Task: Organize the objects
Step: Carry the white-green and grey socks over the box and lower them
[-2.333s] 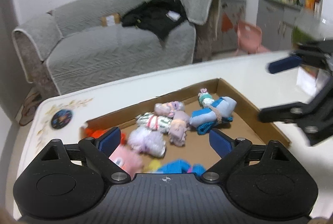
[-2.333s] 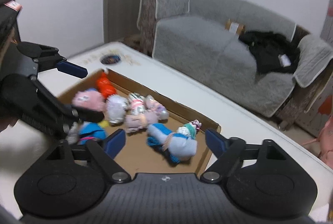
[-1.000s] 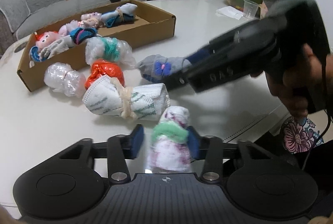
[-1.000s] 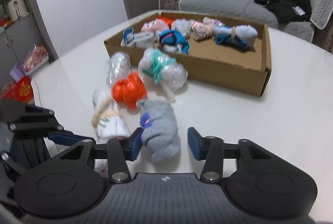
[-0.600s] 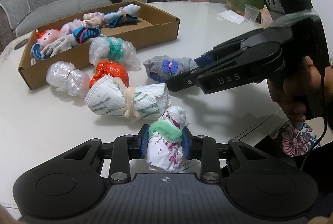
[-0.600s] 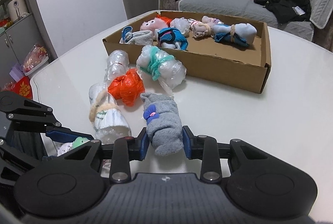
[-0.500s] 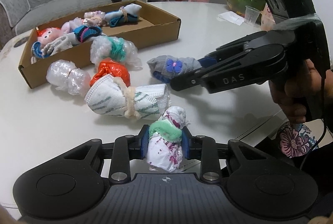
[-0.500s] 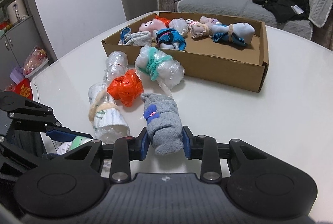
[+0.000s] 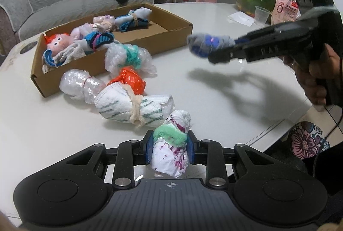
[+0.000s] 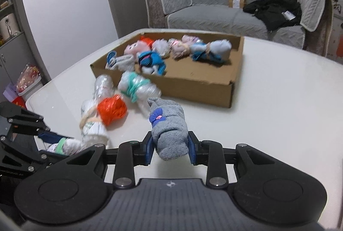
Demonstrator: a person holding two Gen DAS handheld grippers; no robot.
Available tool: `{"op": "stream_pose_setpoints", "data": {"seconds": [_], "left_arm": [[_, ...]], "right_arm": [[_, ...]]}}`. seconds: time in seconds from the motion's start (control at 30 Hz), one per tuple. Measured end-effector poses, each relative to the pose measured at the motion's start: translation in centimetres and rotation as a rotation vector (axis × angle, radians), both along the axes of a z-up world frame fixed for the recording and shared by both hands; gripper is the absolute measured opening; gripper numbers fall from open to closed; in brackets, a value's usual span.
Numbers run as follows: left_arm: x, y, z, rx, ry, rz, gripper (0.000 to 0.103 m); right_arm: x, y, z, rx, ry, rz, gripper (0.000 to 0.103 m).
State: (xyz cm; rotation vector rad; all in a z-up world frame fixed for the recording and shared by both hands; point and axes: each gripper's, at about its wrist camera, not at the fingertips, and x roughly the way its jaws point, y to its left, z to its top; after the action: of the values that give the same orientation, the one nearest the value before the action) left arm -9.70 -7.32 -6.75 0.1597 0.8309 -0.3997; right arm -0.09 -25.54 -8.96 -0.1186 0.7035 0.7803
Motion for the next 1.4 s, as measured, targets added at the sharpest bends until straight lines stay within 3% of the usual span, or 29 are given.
{"op": "stream_pose_setpoints", "data": {"seconds": [0.27, 0.47, 0.63, 0.97, 1.1, 1.27, 1.4], "left_arm": [[-1.0, 0.7, 1.2, -0.024, 0.006, -0.016, 0.036], [0.1, 2.1, 4.5, -0.008, -0.065, 0.007, 0.037], [3.8, 2.2, 7.9, 0.048, -0.151, 0.022, 0.037], [15.5, -1.0, 12.9, 0.029, -0.208, 0.036, 0.037], [19.3, -2.7, 11.1, 0.0, -0.165, 0.054, 0.037], [22.1, -3.1, 6.0, -0.06, -0.07, 0.083, 0.037], [23.3, -2.4, 2.6, 0.011, -0.032, 0.111, 0.037]], "right_arm": [[1.1, -1.2, 1.6, 0.008, -0.043, -0.023, 0.029], [2.0, -1.8, 3.3, -0.001, -0.089, -0.024, 0.029], [3.6, -1.4, 5.1, -0.014, -0.141, -0.001, 0.029], [8.8, 2.3, 8.4, -0.078, -0.227, 0.073, 0.029], [10.8, 3.2, 8.4, -0.094, -0.227, 0.081, 0.029], [12.8, 3.9, 6.7, -0.114, -0.187, 0.084, 0.029], [13.7, 5.0, 5.2, -0.131, -0.152, 0.11, 0.029]]}}
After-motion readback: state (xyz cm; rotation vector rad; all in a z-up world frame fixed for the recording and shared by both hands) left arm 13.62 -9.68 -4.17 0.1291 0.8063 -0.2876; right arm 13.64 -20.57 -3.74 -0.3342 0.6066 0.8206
